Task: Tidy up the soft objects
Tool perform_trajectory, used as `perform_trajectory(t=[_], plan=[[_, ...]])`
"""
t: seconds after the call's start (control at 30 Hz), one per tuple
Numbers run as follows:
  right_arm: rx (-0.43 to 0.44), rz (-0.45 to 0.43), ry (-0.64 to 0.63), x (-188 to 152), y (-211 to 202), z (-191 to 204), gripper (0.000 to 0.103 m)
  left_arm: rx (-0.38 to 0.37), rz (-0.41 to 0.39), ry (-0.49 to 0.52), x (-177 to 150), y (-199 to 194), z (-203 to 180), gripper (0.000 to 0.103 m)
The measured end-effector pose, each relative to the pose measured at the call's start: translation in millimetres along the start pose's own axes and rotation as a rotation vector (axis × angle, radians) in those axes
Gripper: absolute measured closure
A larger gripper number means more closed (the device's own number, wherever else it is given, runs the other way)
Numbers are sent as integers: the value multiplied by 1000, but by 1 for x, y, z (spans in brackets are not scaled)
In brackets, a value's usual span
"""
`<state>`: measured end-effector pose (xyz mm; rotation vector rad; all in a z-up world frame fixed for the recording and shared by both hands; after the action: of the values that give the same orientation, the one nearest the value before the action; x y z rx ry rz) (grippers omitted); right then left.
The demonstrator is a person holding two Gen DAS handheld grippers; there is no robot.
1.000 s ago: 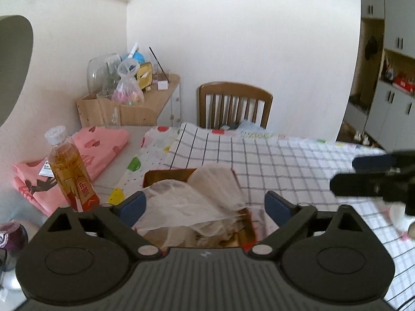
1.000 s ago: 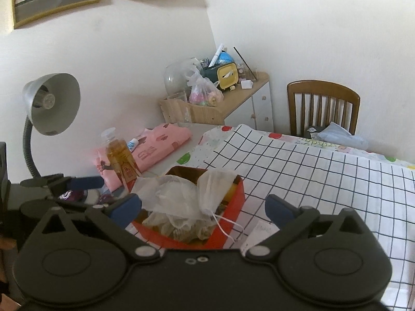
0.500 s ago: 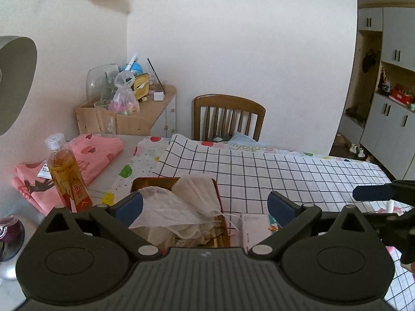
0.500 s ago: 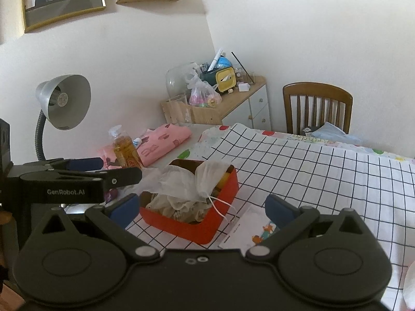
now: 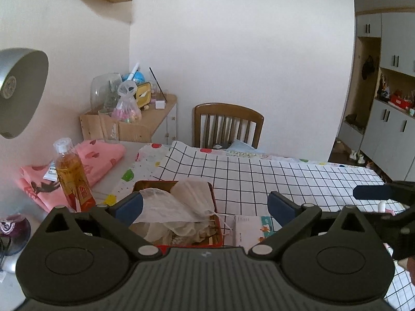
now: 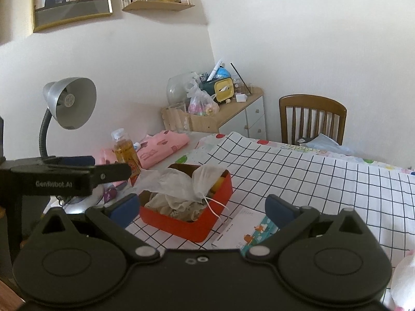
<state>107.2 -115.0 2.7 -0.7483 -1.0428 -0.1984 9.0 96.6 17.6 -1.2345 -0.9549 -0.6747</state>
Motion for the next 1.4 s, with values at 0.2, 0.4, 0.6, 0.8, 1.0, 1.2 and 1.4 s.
perform_trajectory(t=[0.2, 0.4, 0.6, 0.8, 1.0, 1.2, 1.4], plan=[[6, -19, -2, 2, -7, 3, 0, 97, -15, 64, -2, -9, -13, 0], [1, -38, 7, 4, -10, 3, 0, 55, 1, 40, -5, -11, -14, 0], [-5, -44, 8, 3, -10, 4, 0, 37, 7, 24, -9, -14, -15, 0], [-12, -45, 24, 1, -9, 0, 0, 34, 5, 23, -7, -12, -15, 0], [-24, -47, 46, -3, -7, -4, 0, 36, 2, 33, -7, -11, -17, 0], [-28, -53, 60, -5, -5, -6, 0, 22, 4, 34, -7, -10, -18, 0], [-41, -58, 62, -7, -5, -6, 0, 8, -1, 39, -6, -9, -21, 0]])
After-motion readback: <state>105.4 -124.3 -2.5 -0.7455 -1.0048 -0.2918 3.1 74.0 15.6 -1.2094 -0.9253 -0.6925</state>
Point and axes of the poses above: each gripper's, at about its wrist camera, not at the fingertips, and y roughly the way its jaws point, z to its left, x to its top, the point moved 1 cm from there along y, roughly the way its jaws point, and after that the axes turned 6 degrees about y, right-handed, at the moved point
